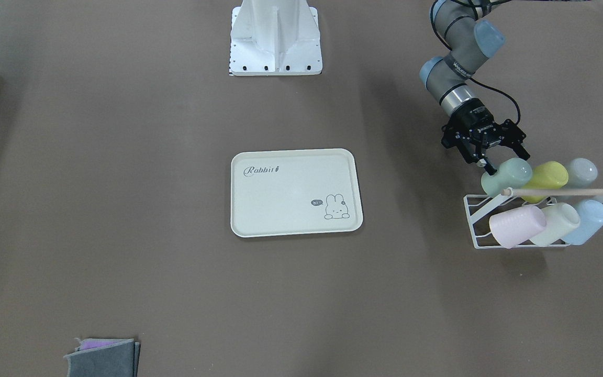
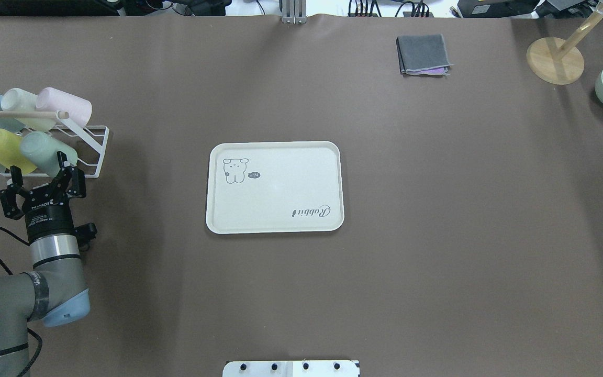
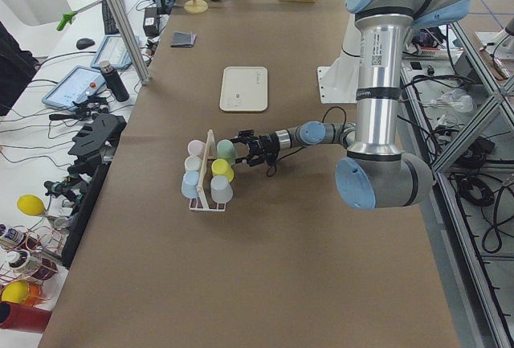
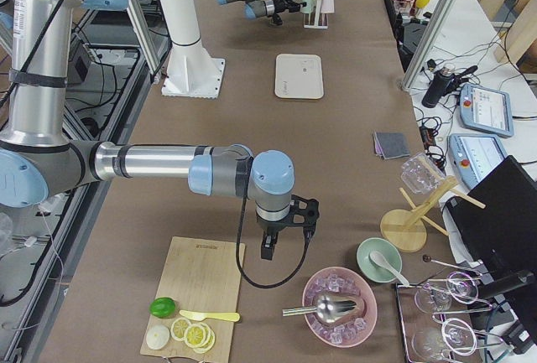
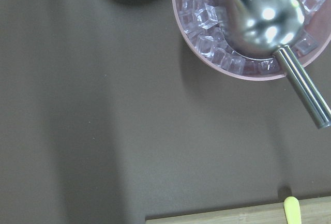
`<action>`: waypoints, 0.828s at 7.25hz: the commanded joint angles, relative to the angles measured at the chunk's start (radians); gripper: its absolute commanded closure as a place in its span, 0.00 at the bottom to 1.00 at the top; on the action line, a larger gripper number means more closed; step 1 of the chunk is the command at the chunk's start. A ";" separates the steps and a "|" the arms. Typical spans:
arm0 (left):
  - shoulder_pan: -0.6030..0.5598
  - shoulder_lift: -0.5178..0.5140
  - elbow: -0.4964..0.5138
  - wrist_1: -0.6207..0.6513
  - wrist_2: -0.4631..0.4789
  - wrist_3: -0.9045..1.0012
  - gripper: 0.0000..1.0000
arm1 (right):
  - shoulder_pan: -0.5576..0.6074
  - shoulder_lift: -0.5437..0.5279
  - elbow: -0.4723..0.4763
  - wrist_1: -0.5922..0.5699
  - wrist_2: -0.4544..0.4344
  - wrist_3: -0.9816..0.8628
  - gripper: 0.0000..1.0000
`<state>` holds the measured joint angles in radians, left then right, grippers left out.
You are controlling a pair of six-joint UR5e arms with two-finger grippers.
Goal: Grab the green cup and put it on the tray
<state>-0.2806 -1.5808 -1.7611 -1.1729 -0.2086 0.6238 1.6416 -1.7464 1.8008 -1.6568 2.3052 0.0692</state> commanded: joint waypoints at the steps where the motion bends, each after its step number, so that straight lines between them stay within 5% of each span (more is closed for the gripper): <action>1: -0.006 -0.019 0.021 -0.001 0.000 0.001 0.03 | -0.020 0.007 -0.003 0.000 0.000 0.001 0.00; 6: -0.028 -0.025 0.031 -0.020 -0.003 -0.001 0.04 | -0.051 0.027 -0.009 0.000 -0.004 0.000 0.00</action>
<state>-0.3008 -1.6058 -1.7327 -1.1798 -0.2100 0.6234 1.5943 -1.7222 1.7940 -1.6567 2.2995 0.0701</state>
